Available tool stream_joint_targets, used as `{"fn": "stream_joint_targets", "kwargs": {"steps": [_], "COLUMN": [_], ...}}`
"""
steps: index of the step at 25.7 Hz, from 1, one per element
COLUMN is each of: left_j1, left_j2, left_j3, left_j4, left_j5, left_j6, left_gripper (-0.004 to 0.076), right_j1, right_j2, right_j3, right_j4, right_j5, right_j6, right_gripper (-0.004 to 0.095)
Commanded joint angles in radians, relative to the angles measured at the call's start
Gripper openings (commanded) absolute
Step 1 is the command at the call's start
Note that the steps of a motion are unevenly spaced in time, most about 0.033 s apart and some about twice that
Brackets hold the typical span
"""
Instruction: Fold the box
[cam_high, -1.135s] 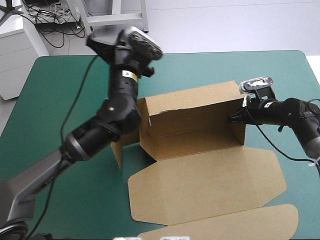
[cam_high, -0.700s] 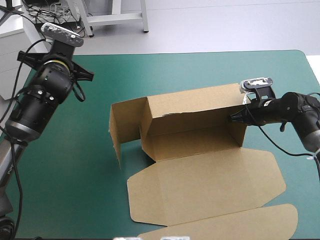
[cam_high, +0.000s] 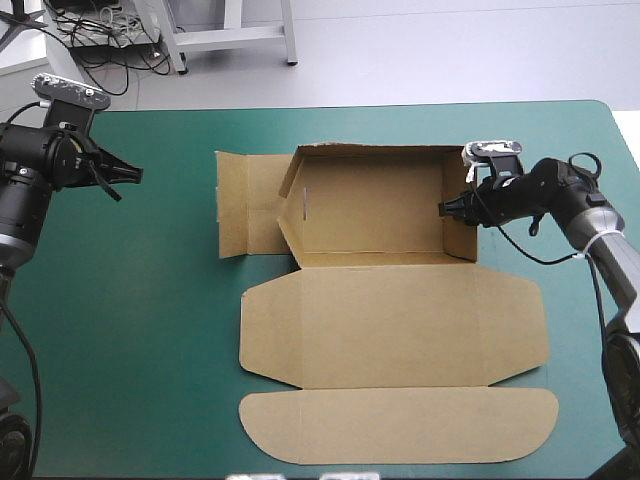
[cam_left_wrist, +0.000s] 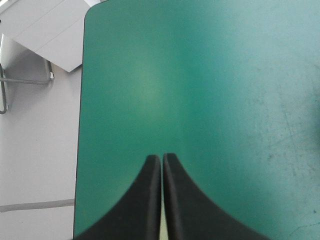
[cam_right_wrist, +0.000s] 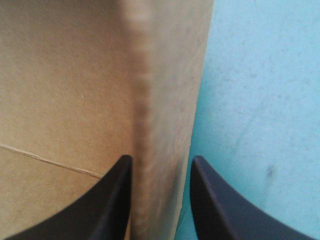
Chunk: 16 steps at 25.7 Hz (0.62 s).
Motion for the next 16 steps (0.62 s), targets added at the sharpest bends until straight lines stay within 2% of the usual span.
{"fn": "stream_joint_targets", "kwargs": {"steps": [1,5,10,16], "left_j1": [0.002,0.004,0.004,0.004], "left_j2": [-0.017,0.008,0.012,0.012], "left_j3": [-0.028,-0.028,-0.028,-0.028], "left_j4": [0.006,-0.005,-0.02,-0.032], "left_j5": [-0.017,0.012,0.012,0.014], "left_j6": [0.009,0.024,0.035,0.035], "left_gripper": [-0.0003,-0.0003,-0.0003,-0.0003], "right_j1": [0.002,0.0,0.0,0.0], "right_j2": [-0.027,-0.027,-0.027,-0.002], "right_j3": [-0.164,-0.422,-0.539,-0.541], "right_j4": [-0.004,-0.11,-0.187,-0.183], "right_j5": [0.039,0.198,0.363,0.398], "right_j6": [0.004,0.133,0.245,0.252], "right_gripper": [0.0461,0.0477,0.0477,0.0477]}}
